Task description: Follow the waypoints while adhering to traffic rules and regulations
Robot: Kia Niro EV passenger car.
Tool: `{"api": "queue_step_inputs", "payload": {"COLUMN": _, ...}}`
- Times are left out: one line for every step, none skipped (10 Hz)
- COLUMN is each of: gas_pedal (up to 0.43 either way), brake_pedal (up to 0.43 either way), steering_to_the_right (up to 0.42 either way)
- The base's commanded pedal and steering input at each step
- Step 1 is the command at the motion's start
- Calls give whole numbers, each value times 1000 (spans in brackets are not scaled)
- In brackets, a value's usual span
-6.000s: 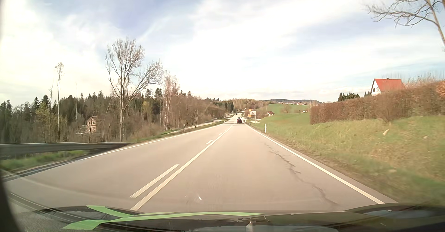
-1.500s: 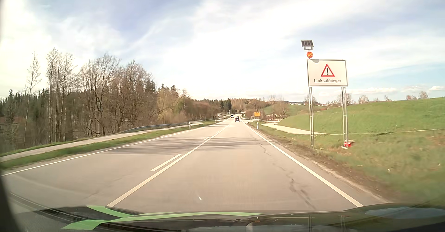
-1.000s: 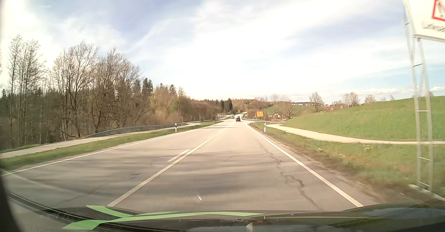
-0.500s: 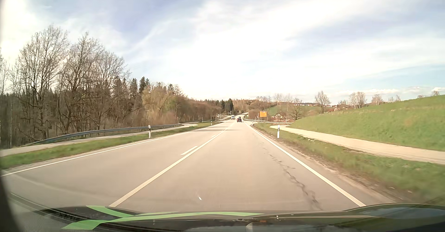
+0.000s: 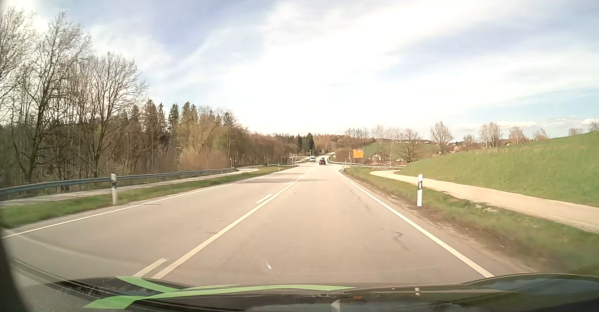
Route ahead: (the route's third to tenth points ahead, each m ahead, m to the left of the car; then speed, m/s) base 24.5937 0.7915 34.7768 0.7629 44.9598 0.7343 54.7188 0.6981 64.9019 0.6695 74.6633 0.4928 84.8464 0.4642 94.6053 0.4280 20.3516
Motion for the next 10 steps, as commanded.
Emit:
{"api": "queue_step_inputs", "payload": {"gas_pedal": 87, "brake_pedal": 0, "steering_to_the_right": -2}}
{"api": "queue_step_inputs", "payload": {"gas_pedal": 87, "brake_pedal": 0, "steering_to_the_right": -2}}
{"api": "queue_step_inputs", "payload": {"gas_pedal": 87, "brake_pedal": 0, "steering_to_the_right": -2}}
{"api": "queue_step_inputs", "payload": {"gas_pedal": 98, "brake_pedal": 0, "steering_to_the_right": -2}}
{"api": "queue_step_inputs", "payload": {"gas_pedal": 98, "brake_pedal": 0, "steering_to_the_right": -1}}
{"api": "queue_step_inputs", "payload": {"gas_pedal": 110, "brake_pedal": 0, "steering_to_the_right": 0}}
{"api": "queue_step_inputs", "payload": {"gas_pedal": 110, "brake_pedal": 0, "steering_to_the_right": 0}}
{"api": "queue_step_inputs", "payload": {"gas_pedal": 110, "brake_pedal": 0, "steering_to_the_right": 0}}
{"api": "queue_step_inputs", "payload": {"gas_pedal": 110, "brake_pedal": 0, "steering_to_the_right": 0}}
{"api": "queue_step_inputs", "payload": {"gas_pedal": 110, "brake_pedal": 0, "steering_to_the_right": 0}}
